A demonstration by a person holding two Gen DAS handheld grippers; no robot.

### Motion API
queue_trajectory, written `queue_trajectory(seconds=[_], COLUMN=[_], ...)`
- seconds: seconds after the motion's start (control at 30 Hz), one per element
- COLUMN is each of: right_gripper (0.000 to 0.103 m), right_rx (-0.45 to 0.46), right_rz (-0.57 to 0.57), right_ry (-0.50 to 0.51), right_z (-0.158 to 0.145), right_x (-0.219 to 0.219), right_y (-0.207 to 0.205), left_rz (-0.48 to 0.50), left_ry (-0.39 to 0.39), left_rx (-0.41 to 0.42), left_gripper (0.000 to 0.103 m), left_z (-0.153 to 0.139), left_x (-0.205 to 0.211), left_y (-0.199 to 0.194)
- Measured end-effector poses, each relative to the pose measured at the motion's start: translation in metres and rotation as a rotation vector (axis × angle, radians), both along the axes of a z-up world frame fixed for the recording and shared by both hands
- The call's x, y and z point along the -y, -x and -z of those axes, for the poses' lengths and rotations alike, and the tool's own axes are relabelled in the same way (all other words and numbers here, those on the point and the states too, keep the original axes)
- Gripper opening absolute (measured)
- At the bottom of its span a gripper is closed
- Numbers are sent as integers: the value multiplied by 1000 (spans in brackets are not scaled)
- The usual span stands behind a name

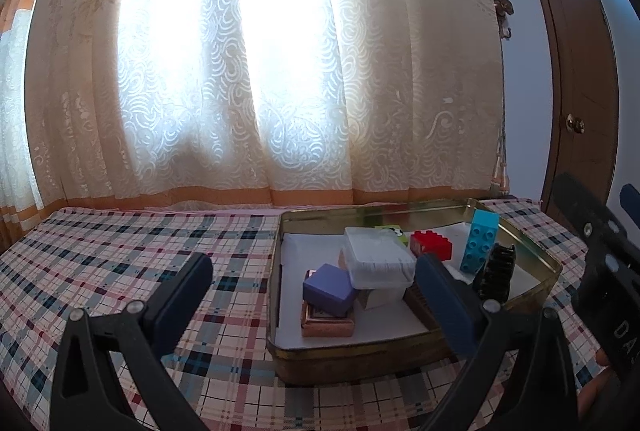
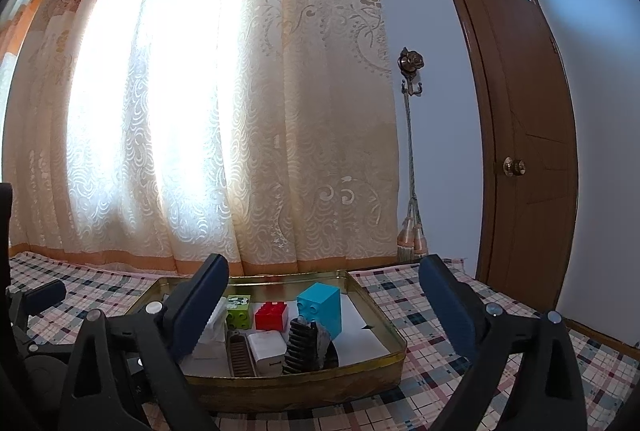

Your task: Organize rigid objects

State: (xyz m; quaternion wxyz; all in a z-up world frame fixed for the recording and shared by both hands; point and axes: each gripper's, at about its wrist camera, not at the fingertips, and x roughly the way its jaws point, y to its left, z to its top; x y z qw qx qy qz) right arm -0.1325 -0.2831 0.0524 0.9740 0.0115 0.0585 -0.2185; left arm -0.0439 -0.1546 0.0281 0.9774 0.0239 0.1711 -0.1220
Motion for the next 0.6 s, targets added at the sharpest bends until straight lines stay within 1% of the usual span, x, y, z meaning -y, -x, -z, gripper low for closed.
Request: queue_trajectory(seconds=[0.17,0.43,0.6], right_gripper=[101,101,102], right_rx=[8,29,26], right_rz=[3,9,14], right_ry=[-4,0,2], right_z=[0,-1,-1], right_x=[2,2,1], right_y=[2,6,7], left_rz=[0,-7,-10], left_ry=[5,6,5], left_rx=[5,8,7], left_gripper=[103,103,103], left_z=[-1,-2,-2], left_x=[-1,-1,-2], left_y=[3,4,3])
